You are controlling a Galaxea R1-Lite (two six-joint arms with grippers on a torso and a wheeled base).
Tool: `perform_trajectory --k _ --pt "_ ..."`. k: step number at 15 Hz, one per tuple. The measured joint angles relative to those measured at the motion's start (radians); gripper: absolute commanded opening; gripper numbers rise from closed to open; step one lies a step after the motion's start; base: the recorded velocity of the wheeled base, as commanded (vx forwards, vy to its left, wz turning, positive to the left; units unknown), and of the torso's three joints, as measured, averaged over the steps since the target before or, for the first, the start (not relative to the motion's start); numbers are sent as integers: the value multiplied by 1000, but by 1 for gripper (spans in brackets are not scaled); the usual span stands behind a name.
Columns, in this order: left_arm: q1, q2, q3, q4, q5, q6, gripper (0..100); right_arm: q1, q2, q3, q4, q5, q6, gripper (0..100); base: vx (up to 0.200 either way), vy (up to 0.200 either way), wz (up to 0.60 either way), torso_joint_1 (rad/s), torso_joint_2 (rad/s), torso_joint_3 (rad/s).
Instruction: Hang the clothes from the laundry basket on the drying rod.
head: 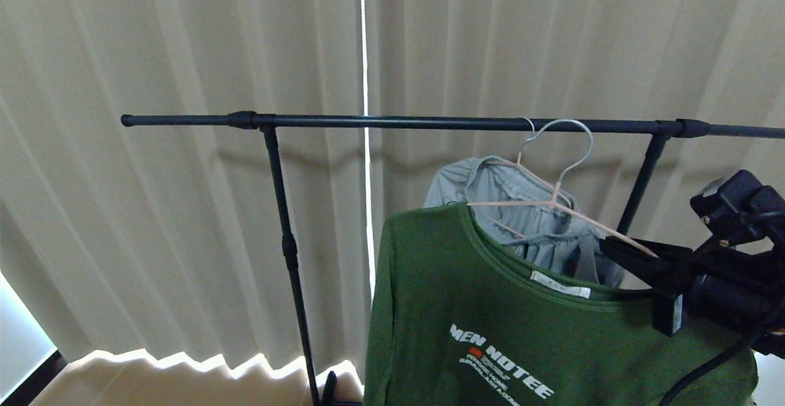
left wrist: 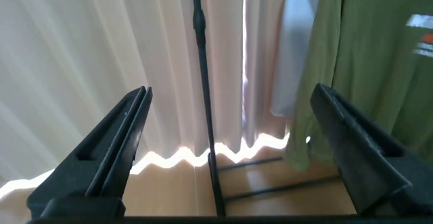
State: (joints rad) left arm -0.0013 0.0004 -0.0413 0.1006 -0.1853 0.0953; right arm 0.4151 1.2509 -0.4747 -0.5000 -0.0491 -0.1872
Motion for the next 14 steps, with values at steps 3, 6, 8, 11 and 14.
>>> perform_trajectory --k 3,6,8,11,14 --pt "-1 0 0 1 0 0 100 3 11 -3 4 2 58 0 200 0 0 1 2 1" --pt "0 0 0 1 0 0 100 5 32 -13 -1 1 64 0 133 0 0 0 3 2" --pt "0 0 0 1 0 1 100 6 53 -30 -2 1 65 0 0 0 0 0 0 0" --pt "0 0 0 1 0 1 100 7 97 -69 -2 0 67 0 0 0 0 0 0 0" --pt "0 0 0 0 -1 2 100 7 144 -125 6 0 68 0 0 0 0 0 0 0"
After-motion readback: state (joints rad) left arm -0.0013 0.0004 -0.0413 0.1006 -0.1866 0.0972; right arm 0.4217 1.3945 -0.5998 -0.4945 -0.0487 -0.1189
